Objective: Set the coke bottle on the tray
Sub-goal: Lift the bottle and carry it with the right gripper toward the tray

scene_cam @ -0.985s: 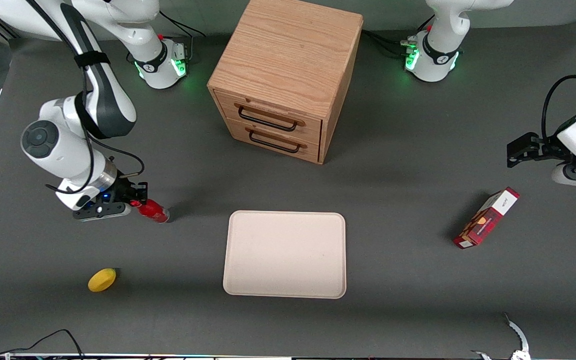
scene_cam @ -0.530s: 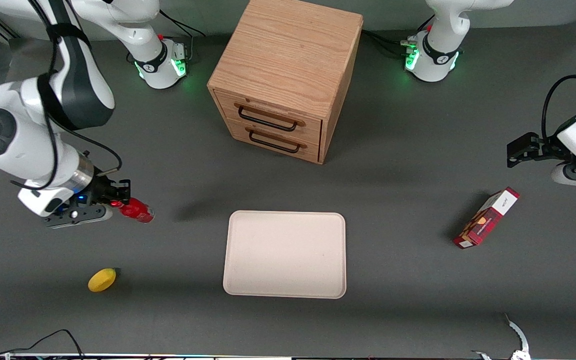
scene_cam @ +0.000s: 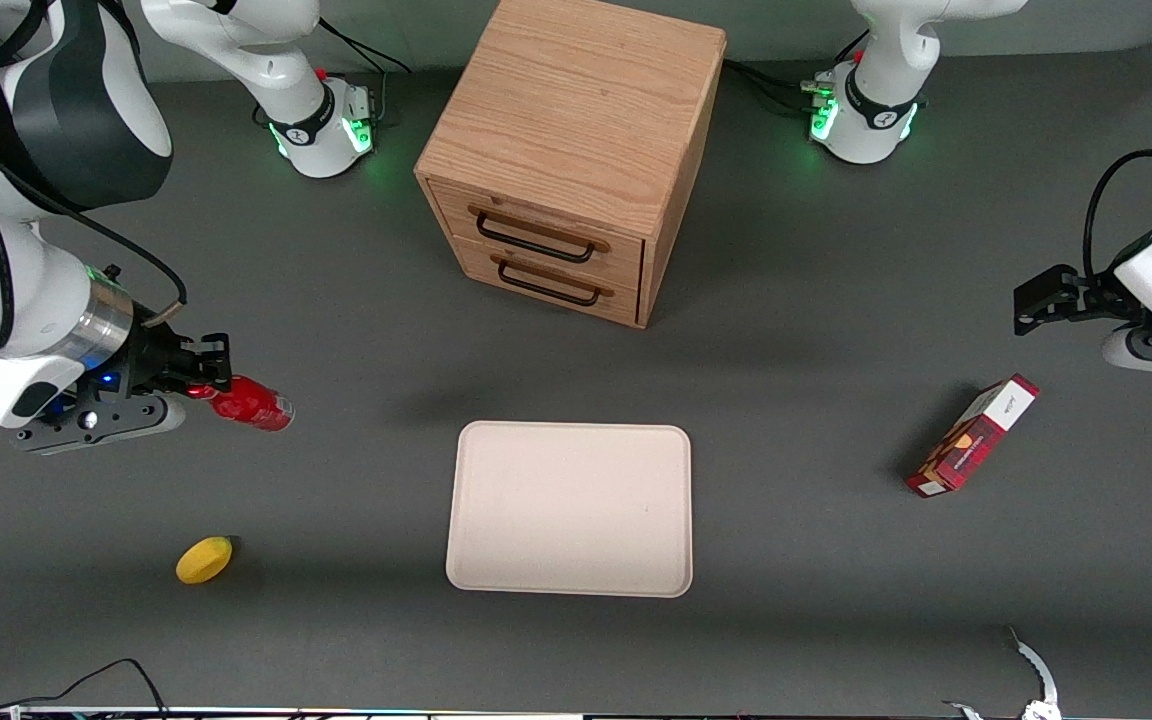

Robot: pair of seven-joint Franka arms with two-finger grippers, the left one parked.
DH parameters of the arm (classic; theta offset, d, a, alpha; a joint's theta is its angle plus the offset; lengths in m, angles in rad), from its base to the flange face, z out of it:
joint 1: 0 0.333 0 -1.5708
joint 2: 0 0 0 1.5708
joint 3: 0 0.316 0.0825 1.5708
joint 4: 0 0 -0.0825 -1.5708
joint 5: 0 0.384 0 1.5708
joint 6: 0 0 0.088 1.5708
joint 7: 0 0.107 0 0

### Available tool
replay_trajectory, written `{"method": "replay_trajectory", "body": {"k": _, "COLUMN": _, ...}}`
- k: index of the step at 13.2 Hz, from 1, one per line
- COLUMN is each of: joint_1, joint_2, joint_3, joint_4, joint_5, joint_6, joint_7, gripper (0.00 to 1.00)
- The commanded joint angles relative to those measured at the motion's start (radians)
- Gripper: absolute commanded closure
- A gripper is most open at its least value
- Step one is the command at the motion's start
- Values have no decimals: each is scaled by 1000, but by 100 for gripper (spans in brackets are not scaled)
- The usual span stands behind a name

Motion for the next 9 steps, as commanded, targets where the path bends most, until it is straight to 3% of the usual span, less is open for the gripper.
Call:
{"method": "replay_trajectory", "body": {"k": 1, "joint_1": 79, "joint_2": 169, "joint_3": -14, "joint_4": 211, "joint_5": -25, "joint_6": -36, "joint_7": 64, "gripper": 100}}
{"method": "replay_trajectory", "body": {"k": 6, "joint_1": 315, "joint_2": 363, "joint_3": -147, "joint_4": 342, "joint_5": -22, "joint_6": 86, "joint_7": 243, "gripper": 100}}
{"method": "replay_trajectory", "body": {"k": 9, "joint_1": 335, "joint_2": 426, "joint_3": -149, "joint_4": 348, "joint_5": -17, "joint_6": 220, "joint_7": 299, "gripper": 100}}
